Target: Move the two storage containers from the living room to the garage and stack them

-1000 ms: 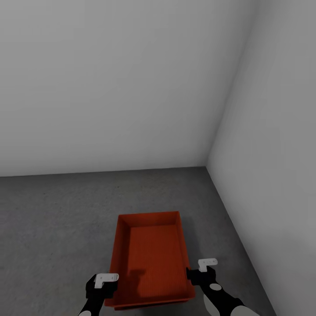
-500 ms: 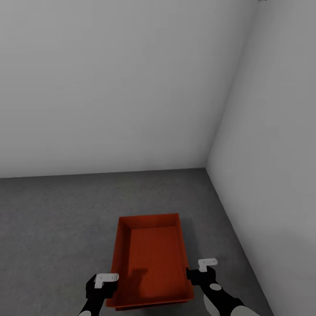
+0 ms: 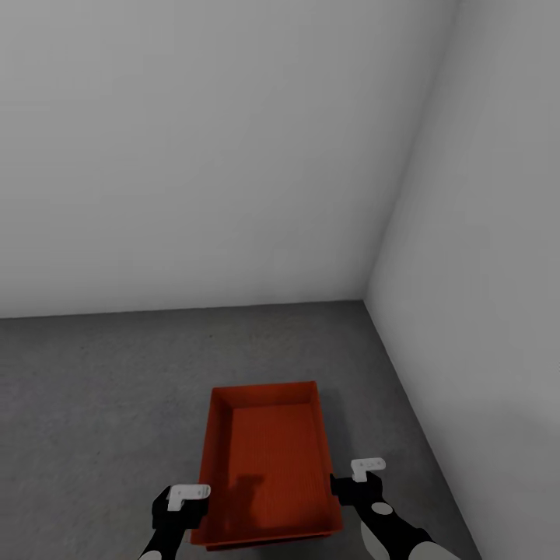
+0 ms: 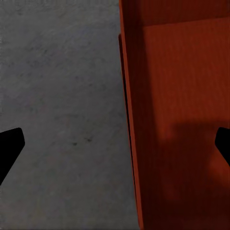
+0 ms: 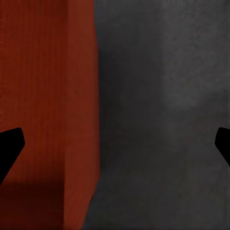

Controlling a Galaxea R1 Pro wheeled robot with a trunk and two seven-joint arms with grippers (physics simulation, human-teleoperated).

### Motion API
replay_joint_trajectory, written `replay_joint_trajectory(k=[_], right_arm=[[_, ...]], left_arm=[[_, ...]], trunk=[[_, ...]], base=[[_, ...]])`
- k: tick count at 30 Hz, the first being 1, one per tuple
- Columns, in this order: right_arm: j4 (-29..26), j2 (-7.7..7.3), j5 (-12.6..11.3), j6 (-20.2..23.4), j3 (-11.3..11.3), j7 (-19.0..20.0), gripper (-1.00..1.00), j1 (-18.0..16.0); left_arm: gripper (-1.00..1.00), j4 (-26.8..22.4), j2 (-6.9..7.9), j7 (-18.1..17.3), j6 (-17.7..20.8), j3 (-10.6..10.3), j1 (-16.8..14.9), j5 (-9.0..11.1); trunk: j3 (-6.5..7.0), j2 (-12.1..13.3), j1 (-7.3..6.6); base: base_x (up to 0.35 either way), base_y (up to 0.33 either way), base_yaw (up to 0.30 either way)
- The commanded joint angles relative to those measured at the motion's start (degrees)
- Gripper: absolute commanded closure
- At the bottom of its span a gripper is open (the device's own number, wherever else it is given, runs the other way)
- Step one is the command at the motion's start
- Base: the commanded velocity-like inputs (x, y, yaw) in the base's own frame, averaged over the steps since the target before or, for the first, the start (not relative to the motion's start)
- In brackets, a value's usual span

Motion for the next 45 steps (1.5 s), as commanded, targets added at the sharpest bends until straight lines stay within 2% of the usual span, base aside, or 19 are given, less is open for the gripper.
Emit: replay_joint_trajectory(k=[1, 12, 41, 45], right_arm=[[0.06, -0.01, 0.09, -0.11, 0.43, -0.43, -1.00, -0.04], [0.06, -0.01, 0.09, -0.19, 0.43, -0.43, -1.00, -0.04], [0.06, -0.01, 0.09, -0.20, 0.41, -0.43, -1.00, -0.04], [0.09, -0.01, 0.09, -0.20, 0.39, -0.43, -1.00, -0.04]], left_arm=[[-1.00, 0.05, -0.05, 0.22, -0.19, 0.26, -0.03, -0.60], [-1.00, 0.05, -0.05, 0.22, -0.19, 0.25, -0.03, -0.60], [-1.00, 0.05, -0.05, 0.22, -0.19, 0.26, -0.03, -0.60], [-1.00, 0.05, -0.05, 0.20, -0.20, 0.26, -0.03, -0.60]], trunk=[[0.15, 0.40, -0.23], [2.25, 4.81, -2.65], [10.09, 16.44, -9.01], [10.47, 16.44, -9.01]], base=[[0.000, 0.000, 0.000], [0.000, 0.000, 0.000], [0.000, 0.000, 0.000], [0.000, 0.000, 0.000]])
